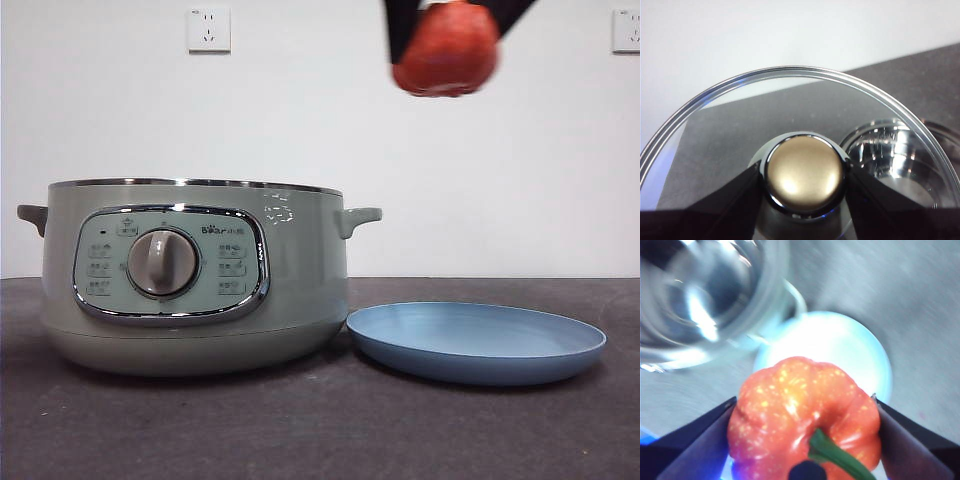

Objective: Take the pumpkin out from the steamer,put the pumpkin in the blue plate,close the lid

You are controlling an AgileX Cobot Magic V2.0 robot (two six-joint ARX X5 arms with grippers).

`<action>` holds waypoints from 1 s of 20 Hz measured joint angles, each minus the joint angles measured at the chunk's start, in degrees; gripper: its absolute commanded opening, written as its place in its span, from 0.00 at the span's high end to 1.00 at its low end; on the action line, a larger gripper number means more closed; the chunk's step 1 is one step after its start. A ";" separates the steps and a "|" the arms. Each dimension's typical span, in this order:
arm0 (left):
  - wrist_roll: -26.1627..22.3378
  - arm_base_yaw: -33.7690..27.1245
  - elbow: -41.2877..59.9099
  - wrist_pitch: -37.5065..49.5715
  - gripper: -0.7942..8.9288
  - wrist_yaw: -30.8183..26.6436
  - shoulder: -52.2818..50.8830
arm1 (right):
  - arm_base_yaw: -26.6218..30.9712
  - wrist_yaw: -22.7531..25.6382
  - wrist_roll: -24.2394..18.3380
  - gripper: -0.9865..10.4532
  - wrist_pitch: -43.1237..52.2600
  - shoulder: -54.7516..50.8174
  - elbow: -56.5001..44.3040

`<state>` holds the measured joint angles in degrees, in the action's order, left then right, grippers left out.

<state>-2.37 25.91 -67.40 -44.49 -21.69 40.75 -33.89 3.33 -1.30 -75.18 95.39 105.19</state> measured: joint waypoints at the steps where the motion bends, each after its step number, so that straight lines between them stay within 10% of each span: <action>1: -0.02 0.00 0.00 0.42 0.93 0.46 0.00 | 0.48 -0.07 0.48 0.92 2.91 -2.95 -4.72; 9: -0.02 0.02 0.00 1.36 0.93 2.84 0.00 | 3.13 -0.11 2.21 0.92 26.91 -17.62 -38.18; 20: -0.02 0.02 0.00 1.31 0.93 2.84 0.00 | 5.44 -0.28 2.21 0.91 42.51 -1.42 -42.58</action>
<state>-2.39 25.93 -67.40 -43.18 -18.85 40.75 -28.45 3.05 0.91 -32.67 93.97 62.61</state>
